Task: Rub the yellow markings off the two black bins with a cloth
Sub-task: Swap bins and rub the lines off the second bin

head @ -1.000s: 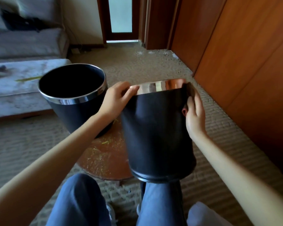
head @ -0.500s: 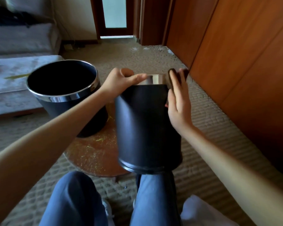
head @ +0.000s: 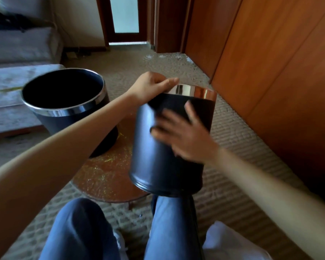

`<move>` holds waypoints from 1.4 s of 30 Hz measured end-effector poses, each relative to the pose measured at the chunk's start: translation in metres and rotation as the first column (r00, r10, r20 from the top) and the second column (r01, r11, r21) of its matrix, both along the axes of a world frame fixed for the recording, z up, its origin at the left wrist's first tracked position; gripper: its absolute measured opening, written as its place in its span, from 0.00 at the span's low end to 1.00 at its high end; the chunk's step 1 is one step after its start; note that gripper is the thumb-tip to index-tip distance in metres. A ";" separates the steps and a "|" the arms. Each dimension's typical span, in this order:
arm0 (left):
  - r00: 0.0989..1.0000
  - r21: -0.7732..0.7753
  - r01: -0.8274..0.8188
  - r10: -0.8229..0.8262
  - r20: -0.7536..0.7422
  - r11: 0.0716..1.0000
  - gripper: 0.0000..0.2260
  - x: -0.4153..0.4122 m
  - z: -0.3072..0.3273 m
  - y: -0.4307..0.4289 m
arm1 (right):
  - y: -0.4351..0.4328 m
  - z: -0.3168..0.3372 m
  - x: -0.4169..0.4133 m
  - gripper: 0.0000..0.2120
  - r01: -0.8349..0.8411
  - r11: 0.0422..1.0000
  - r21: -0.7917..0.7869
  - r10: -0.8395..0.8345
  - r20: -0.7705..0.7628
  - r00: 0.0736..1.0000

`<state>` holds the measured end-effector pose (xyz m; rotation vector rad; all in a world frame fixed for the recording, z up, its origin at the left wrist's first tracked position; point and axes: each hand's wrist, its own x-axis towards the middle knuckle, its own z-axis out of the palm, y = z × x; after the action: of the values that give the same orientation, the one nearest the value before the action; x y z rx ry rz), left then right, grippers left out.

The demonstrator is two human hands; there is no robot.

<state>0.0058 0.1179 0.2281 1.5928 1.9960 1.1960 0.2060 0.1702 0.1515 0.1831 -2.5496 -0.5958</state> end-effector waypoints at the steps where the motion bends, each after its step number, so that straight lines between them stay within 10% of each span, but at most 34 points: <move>1: 0.998 -0.013 -0.019 0.019 0.056 1.000 0.27 0.000 0.000 -0.003 | 0.016 0.020 -0.008 0.22 0.064 0.996 -0.057 -0.071 -0.117 0.991; 6: 0.969 -0.045 -0.015 0.025 0.245 0.999 0.36 0.000 0.005 -0.008 | 0.024 0.040 -0.020 0.21 0.188 0.932 -0.310 -0.279 -0.284 0.917; 9: 0.994 -0.086 -0.020 0.029 0.101 0.996 0.20 -0.001 0.008 -0.002 | -0.029 -0.023 -0.009 0.23 0.097 0.989 -0.110 -0.101 -0.033 0.994; 15: 0.986 -0.049 -0.004 -0.004 -0.166 0.999 0.20 0.006 0.005 -0.012 | -0.067 -0.073 0.019 0.19 -0.195 0.972 0.130 0.117 0.451 0.885; 19: 0.991 -0.066 -0.011 0.002 -0.131 0.998 0.21 0.023 0.013 -0.016 | -0.015 0.007 -0.019 0.22 0.016 0.990 0.138 -0.026 0.072 0.997; 24: 0.993 0.084 -0.003 -0.007 0.119 0.996 0.22 -0.002 -0.018 -0.032 | 0.031 0.038 -0.007 0.21 0.059 0.955 -0.291 -0.148 -0.294 0.944; 27: 0.994 0.163 -0.109 0.108 0.011 0.981 0.30 -0.016 -0.044 -0.032 | 0.036 0.009 0.005 0.20 0.014 0.748 -0.663 -0.355 -0.382 0.853; 30: 0.988 0.224 -0.152 0.146 0.043 0.963 0.29 -0.006 -0.051 -0.028 | 0.038 0.012 0.002 0.20 -0.112 0.276 -0.955 -0.675 -0.276 0.684; 34: 0.975 0.279 -0.206 0.173 0.138 0.938 0.27 0.004 -0.052 -0.025 | 0.053 0.025 -0.004 0.18 -0.303 -0.292 -0.907 -0.731 0.007 0.682; 38: 0.992 0.206 -0.117 0.124 -0.021 0.971 0.25 0.005 -0.025 -0.025 | 0.060 0.029 -0.015 0.17 -0.314 -0.398 -0.862 -0.709 0.071 0.702; 42: 0.985 0.069 -0.087 0.096 -0.145 0.994 0.25 -0.001 -0.002 -0.022 | 0.042 0.014 -0.033 0.20 -0.257 -0.193 -0.947 -0.724 -0.039 0.688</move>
<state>0.0049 0.0955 0.2259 1.6808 2.1654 1.2169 0.1734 0.2125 0.1656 -1.0569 -1.4870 1.2353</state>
